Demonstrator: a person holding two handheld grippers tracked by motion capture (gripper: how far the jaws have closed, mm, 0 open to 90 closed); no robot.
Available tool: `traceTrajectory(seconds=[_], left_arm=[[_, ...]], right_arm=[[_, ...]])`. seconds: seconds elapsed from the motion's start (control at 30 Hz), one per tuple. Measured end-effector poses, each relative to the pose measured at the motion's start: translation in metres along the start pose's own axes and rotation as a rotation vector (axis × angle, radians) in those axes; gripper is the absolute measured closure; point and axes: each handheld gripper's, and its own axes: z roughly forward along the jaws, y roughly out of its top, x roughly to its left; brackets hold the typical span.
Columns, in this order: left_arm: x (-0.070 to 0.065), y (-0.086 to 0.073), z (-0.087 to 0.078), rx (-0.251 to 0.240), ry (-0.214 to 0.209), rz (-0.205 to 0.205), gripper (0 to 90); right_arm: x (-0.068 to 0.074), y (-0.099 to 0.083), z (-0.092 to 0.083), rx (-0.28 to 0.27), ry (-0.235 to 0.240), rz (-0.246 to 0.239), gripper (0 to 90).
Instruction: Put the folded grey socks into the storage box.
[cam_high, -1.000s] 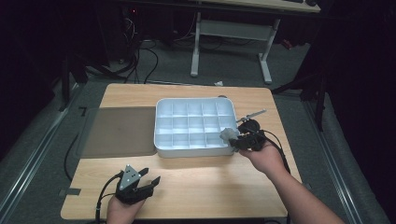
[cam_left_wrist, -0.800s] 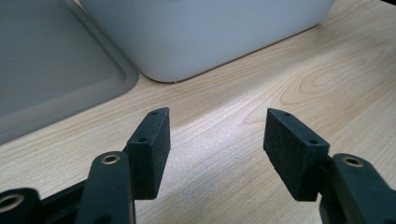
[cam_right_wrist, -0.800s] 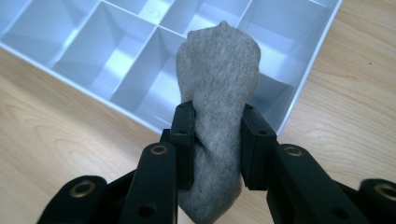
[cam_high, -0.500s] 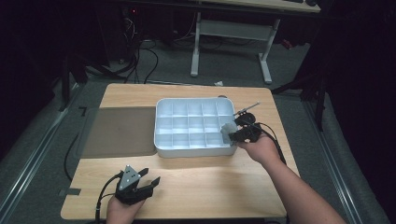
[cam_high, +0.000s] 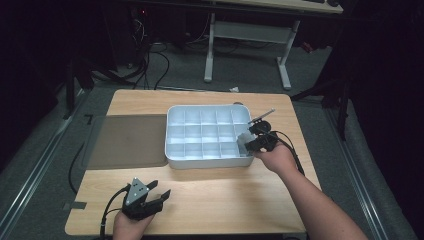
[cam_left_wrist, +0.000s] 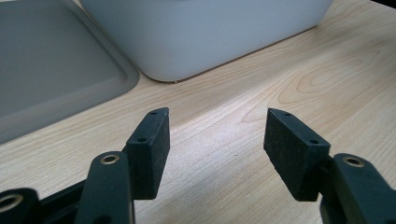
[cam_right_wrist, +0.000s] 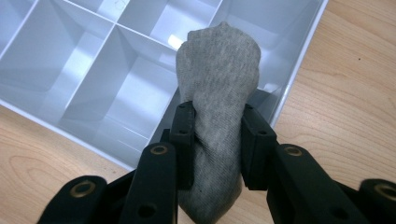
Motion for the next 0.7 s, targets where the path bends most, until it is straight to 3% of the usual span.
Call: traceTrajectory(seconds=[0.7], left_arm=[[0.000,-0.001,0.000,0.000,0.002,-0.001,41.0]], right_arm=[[0.007,0.000,0.022,0.081,-0.038,-0.042,72.7]])
